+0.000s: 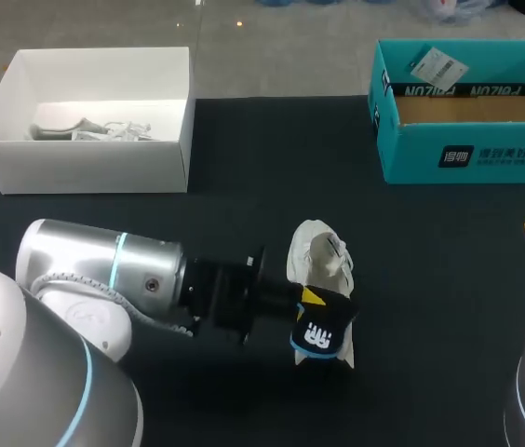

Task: Take the shoe out of the shoebox, open the shoe tongue, remove and reinsert the insole, then place the shoe into the shoebox

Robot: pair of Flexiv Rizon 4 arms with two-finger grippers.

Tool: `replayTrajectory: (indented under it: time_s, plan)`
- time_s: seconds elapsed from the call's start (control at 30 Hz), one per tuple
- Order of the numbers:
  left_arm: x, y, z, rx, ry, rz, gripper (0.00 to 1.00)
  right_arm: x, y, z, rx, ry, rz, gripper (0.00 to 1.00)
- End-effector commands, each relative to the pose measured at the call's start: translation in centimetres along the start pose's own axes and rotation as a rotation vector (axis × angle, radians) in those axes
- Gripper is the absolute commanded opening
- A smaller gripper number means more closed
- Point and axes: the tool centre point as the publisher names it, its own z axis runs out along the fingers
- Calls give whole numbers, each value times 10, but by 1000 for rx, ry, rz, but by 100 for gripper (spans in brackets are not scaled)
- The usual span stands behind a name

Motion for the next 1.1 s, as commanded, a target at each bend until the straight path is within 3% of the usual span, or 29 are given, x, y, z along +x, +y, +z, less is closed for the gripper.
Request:
replayTrajectory:
  time_s: [0.03, 0.67, 0.97, 1.1]
  plan:
    - [-10, -7, 1, -8, 7, 23, 0, 1, -2, 0, -3, -4, 2, 100]
    - [15, 34, -12, -131, 36, -88, 0, 1, -2, 0, -3, -4, 2, 100]
    - [-10, 0, -2, -35, 5, -41, 0, 1, -2, 0, -3, -4, 2, 100]
    - [-17, -3, 5, -25, 11, -21, 0, 1, -2, 0, -3, -4, 2, 100]
